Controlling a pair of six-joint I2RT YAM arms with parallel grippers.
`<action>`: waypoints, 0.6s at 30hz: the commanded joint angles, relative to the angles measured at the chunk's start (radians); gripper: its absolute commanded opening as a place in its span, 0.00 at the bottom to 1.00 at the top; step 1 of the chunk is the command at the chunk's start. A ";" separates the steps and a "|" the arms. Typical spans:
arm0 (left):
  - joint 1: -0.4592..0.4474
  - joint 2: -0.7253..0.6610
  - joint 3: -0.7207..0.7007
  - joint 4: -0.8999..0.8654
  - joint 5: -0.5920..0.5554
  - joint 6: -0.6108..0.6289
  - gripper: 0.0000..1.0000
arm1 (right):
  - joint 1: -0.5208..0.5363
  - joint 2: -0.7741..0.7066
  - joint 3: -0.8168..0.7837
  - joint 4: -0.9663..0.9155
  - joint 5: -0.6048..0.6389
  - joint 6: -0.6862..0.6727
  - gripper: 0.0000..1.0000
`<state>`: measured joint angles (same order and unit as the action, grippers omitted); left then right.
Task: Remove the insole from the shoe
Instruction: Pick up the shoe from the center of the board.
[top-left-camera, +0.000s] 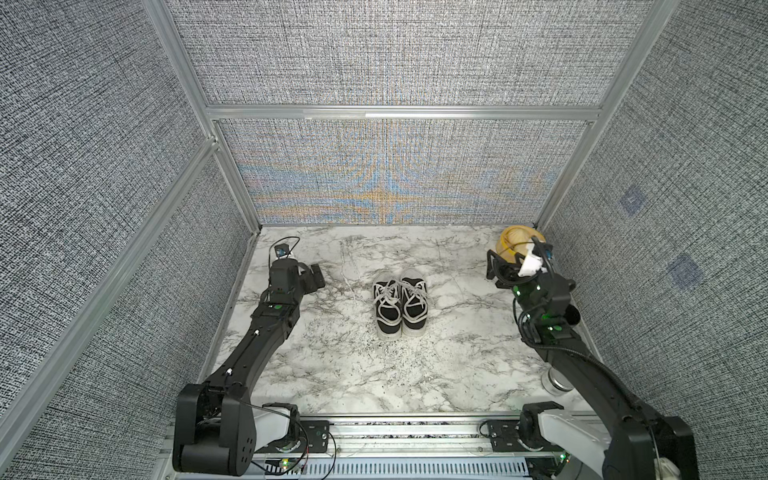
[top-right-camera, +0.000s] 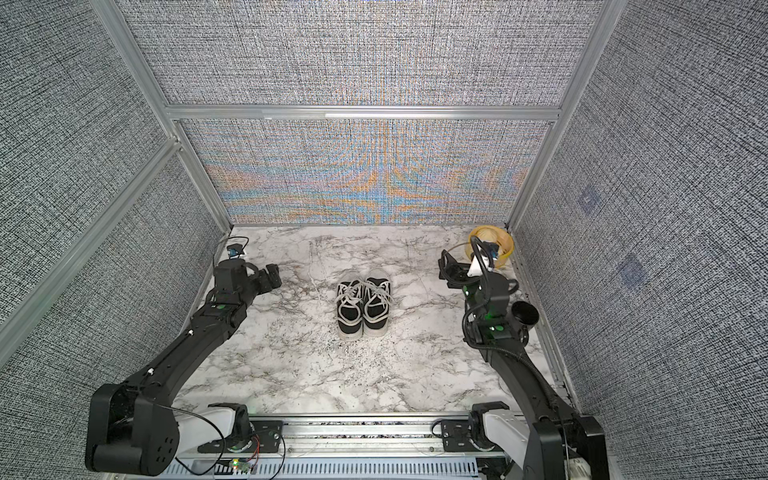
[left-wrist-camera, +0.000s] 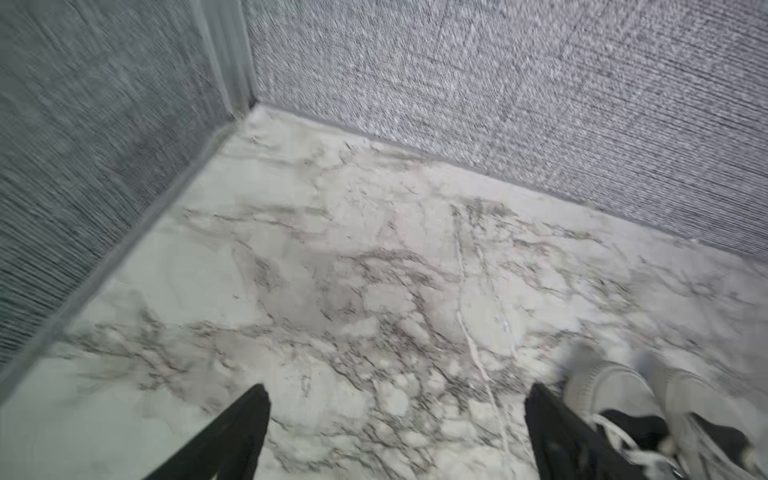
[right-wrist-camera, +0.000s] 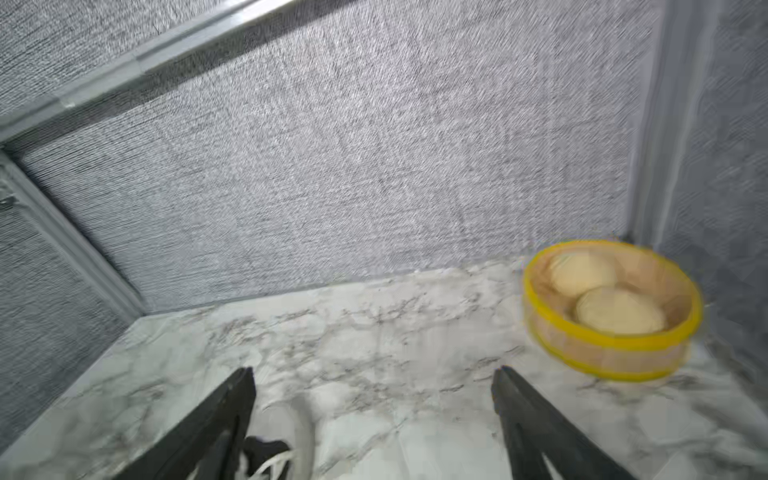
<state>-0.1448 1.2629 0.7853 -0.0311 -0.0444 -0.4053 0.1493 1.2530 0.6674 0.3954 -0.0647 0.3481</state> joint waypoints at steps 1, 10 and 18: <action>-0.057 0.027 0.033 -0.230 0.179 -0.171 0.93 | 0.065 0.059 0.100 -0.344 -0.063 0.110 0.91; -0.248 0.073 0.124 -0.366 0.270 -0.237 0.82 | 0.208 0.156 0.239 -0.533 -0.147 0.183 0.82; -0.337 0.171 0.163 -0.420 0.320 -0.205 0.77 | 0.364 0.230 0.225 -0.613 -0.136 0.228 0.73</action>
<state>-0.4702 1.4124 0.9333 -0.4221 0.2424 -0.6281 0.4850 1.4563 0.8989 -0.1783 -0.2031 0.5385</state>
